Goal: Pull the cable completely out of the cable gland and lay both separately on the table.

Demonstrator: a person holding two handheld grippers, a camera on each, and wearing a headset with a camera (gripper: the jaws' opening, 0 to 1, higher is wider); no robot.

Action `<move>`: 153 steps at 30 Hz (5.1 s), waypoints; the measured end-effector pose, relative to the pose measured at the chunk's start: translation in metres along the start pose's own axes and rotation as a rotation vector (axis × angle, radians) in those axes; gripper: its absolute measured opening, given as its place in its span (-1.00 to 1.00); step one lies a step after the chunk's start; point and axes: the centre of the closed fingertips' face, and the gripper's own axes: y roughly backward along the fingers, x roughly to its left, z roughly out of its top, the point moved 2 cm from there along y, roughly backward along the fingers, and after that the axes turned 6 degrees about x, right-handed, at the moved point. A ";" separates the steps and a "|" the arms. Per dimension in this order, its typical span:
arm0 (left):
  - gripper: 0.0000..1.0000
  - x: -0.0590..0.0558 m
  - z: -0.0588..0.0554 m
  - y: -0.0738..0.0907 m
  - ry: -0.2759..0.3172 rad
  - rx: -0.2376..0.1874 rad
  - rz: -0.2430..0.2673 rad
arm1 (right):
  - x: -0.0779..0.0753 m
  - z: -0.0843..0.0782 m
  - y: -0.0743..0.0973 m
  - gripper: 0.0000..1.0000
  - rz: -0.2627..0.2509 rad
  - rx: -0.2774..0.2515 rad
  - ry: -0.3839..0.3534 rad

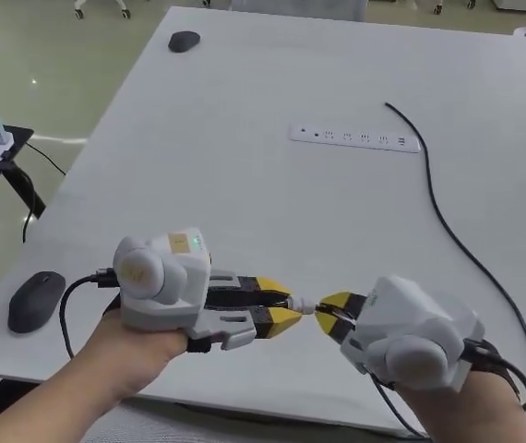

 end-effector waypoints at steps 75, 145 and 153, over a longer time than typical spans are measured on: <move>-0.70 0.005 0.010 0.008 -0.002 -0.054 0.011 | -0.036 -0.107 -0.011 -0.98 0.017 0.083 -0.915; -0.71 -0.003 0.005 0.009 0.021 -0.038 -0.011 | 0.008 0.006 -0.003 -1.00 0.079 -0.047 0.042; -0.71 0.001 0.007 0.011 0.029 -0.049 -0.002 | 0.000 -0.013 -0.004 -1.00 0.071 0.006 -0.060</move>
